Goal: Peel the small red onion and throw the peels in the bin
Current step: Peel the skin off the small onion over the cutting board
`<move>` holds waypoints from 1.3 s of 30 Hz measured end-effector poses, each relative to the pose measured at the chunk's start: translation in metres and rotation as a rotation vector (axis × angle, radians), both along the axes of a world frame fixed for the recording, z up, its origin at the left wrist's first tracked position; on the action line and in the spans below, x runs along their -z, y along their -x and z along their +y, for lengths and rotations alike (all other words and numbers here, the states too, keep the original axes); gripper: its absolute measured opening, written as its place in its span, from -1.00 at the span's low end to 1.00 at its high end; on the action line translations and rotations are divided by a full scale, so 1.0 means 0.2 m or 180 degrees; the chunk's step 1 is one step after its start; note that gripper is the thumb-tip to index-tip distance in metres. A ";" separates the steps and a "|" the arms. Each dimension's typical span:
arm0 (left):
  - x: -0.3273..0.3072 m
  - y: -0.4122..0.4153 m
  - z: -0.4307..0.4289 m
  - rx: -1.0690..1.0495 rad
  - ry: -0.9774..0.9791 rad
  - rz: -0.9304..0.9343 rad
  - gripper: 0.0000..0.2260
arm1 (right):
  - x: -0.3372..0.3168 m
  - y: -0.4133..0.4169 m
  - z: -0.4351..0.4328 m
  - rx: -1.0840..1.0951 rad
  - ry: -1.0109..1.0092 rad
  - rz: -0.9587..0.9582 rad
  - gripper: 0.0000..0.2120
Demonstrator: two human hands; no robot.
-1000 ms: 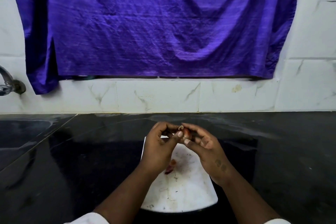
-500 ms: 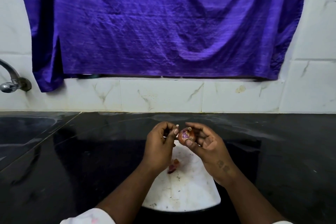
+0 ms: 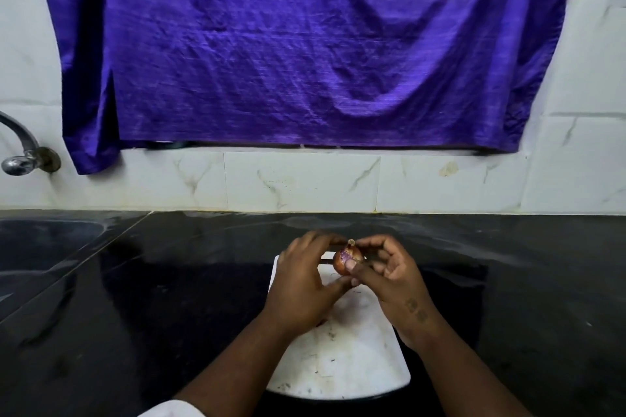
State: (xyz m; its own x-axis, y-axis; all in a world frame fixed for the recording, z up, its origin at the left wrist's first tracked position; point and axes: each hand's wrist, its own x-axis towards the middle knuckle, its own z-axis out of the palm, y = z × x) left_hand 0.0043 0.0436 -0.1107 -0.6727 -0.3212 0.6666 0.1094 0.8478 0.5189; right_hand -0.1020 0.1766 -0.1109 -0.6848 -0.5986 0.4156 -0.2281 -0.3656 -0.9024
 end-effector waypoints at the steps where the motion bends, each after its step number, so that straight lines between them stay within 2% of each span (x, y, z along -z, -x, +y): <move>1: 0.00 0.00 0.00 0.0129 -0.0098 0.0056 -0.59 | 0.00 0.00 0.00 -0.0002 -0.0006 0.0013 -0.78; 7: 0.01 0.00 0.01 0.0147 -0.0179 0.0066 -0.62 | 0.01 0.01 -0.01 0.0140 0.0087 0.0166 -0.93; 11: 0.01 0.00 0.01 0.0215 -0.0312 0.0087 -0.62 | 0.02 0.02 -0.01 0.0140 0.0193 0.0258 -0.88; 24: 0.01 -0.01 0.01 0.0372 -0.0429 -0.0046 -0.65 | 0.04 0.01 -0.04 0.0425 0.0225 0.0242 -0.92; 32: 0.01 -0.01 0.02 0.0387 -0.0322 -0.0132 -0.62 | 0.07 0.06 -0.06 0.0902 -0.0054 0.0742 -0.84; 35: 0.00 -0.01 0.02 0.0619 -0.0599 -0.0143 -0.62 | 0.06 0.07 -0.06 0.0844 -0.0010 0.0534 -0.82; 39: 0.01 -0.02 0.03 0.1045 -0.1514 -0.0105 -0.60 | 0.05 0.08 -0.06 0.0846 0.0005 0.0307 -0.84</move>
